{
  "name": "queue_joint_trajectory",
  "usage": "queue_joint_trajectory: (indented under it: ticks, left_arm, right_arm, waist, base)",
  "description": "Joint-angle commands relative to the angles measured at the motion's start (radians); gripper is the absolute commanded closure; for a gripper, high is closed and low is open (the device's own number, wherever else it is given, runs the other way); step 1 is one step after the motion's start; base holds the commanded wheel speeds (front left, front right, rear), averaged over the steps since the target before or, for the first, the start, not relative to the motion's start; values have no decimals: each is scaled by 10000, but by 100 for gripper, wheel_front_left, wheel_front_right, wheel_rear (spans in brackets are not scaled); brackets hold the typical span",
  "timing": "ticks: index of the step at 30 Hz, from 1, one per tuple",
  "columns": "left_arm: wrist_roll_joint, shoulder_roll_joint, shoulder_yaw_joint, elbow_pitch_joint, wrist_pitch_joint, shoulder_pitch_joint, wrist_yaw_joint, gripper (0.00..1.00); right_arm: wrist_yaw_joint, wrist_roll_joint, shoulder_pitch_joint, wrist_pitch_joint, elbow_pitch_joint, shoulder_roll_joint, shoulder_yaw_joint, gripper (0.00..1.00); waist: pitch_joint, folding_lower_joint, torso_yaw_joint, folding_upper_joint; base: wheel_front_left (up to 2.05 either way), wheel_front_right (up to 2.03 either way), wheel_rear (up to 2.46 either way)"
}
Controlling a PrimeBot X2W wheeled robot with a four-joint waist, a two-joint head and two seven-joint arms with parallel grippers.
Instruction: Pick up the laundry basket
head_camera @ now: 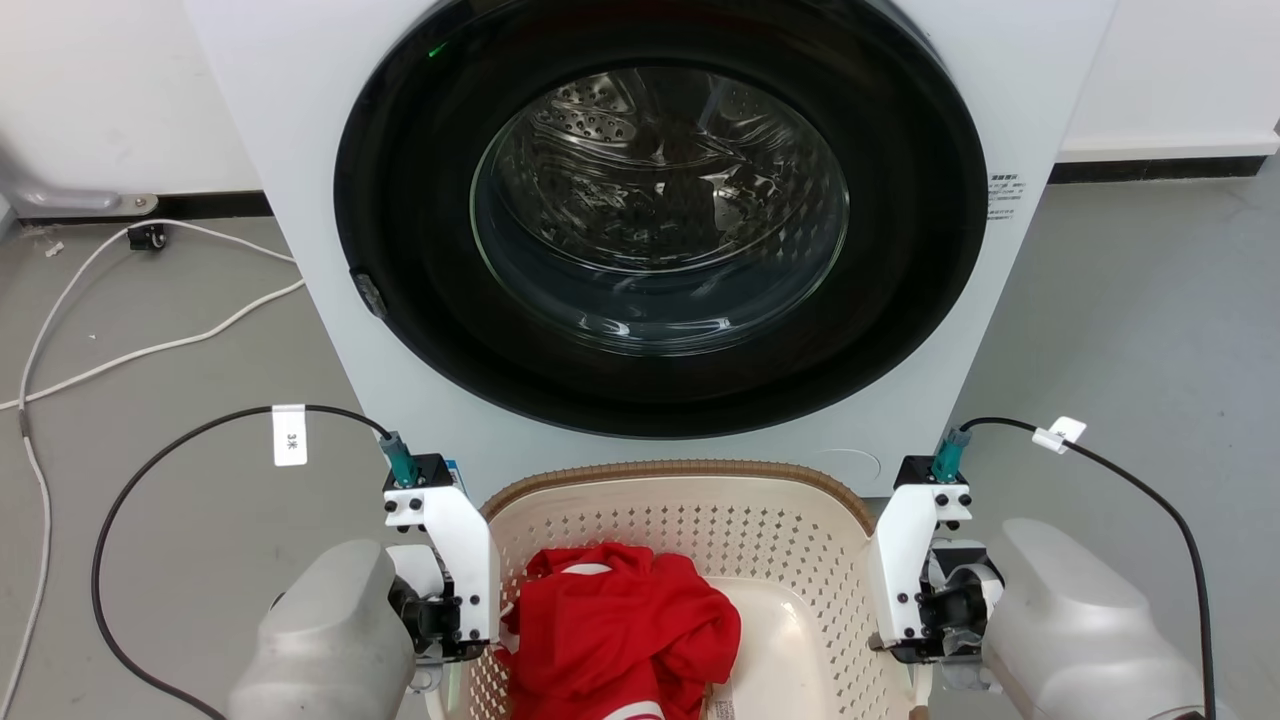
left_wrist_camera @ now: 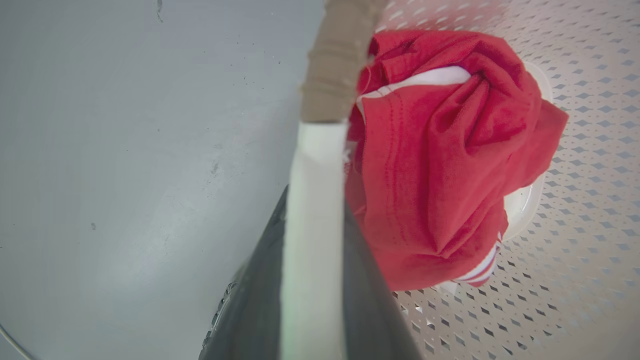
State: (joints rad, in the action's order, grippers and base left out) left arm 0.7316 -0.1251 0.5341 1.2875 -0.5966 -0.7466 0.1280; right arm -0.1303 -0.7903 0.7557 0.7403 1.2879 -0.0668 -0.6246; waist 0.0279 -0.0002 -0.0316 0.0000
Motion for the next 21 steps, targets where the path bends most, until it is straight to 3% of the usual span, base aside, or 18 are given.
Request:
queue_joint_trajectory:
  ticks: [1,21]
  left_arm:
    - [-16,-106,25,25,0,81,-24,100]
    - [80,-61,201,31,47,170,-31,100]
  right_arm:
    - [-7,73,-114,47,27,-140,6,100]
    - [-6,530,-201,-169,28,-138,385,100]
  waist:
    - [6,2,4,0]
    - [-47,2,64,0]
  base:
    - [0,0,0]
    - [0,0,0]
